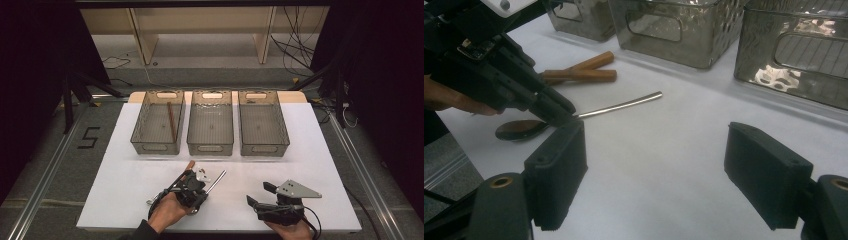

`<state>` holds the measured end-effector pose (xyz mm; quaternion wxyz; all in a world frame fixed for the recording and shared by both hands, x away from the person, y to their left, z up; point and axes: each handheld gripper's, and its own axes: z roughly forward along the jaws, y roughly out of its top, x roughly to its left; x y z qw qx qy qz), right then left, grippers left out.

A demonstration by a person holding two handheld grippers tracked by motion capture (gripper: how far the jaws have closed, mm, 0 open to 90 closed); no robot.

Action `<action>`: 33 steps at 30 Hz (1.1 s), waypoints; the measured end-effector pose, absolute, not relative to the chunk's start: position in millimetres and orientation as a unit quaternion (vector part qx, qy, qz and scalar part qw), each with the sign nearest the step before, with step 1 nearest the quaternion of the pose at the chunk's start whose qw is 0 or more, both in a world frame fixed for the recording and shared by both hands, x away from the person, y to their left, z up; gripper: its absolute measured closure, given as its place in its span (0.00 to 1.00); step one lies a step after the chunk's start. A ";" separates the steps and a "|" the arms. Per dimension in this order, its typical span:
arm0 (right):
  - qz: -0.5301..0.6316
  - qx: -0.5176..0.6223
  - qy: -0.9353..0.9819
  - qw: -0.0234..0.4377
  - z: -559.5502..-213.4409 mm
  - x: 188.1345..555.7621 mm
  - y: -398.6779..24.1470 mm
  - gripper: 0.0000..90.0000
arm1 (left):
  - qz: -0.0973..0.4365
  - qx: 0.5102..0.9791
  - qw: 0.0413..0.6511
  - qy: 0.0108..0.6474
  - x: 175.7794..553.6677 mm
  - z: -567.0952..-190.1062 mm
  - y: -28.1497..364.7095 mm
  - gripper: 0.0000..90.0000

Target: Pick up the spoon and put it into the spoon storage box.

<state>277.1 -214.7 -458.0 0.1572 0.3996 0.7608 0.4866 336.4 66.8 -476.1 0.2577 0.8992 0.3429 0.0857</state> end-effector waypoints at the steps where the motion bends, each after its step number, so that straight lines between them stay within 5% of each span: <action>1: 0.487 0.400 0.761 0.157 -458.1 277.1 -214.7 0.28 | 0.084 0.899 0.258 0.343 336.7 -476.0 66.9 0.92; 33: 0.490 0.405 0.756 0.156 -457.6 277.4 -218.3 0.28 | 0.048 0.895 0.266 0.355 348.3 -470.0 78.4 0.96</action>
